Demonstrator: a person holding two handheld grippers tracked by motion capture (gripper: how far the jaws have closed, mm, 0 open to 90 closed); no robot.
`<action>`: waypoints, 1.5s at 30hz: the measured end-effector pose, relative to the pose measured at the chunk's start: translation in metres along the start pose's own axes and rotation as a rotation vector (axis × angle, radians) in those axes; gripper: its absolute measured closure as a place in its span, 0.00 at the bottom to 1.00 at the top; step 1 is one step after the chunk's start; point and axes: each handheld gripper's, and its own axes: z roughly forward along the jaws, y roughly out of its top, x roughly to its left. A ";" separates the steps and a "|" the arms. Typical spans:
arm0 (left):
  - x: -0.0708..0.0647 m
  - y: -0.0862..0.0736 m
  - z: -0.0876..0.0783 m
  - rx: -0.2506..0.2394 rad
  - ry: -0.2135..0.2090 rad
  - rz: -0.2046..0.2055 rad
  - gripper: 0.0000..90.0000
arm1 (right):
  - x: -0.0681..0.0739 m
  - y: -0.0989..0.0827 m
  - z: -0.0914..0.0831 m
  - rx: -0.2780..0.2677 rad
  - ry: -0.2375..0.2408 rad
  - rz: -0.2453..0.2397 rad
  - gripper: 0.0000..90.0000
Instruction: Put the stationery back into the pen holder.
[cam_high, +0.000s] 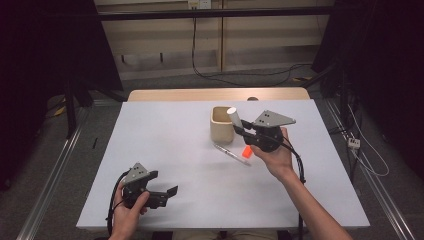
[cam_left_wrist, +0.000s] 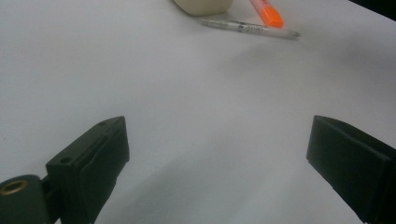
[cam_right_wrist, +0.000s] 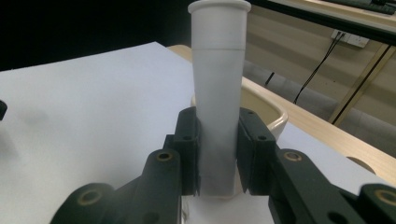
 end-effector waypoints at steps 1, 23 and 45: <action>0.000 0.000 0.000 -0.001 -0.002 0.001 0.06 | 0.000 0.001 0.000 -0.003 -0.001 0.006 0.80; 0.008 0.002 -0.009 -0.055 0.037 -0.019 0.06 | -0.015 0.031 0.025 -0.033 -0.036 0.025 0.80; 0.009 0.001 -0.009 -0.039 0.026 -0.016 0.06 | -0.036 0.041 0.060 -0.053 -0.070 0.113 0.80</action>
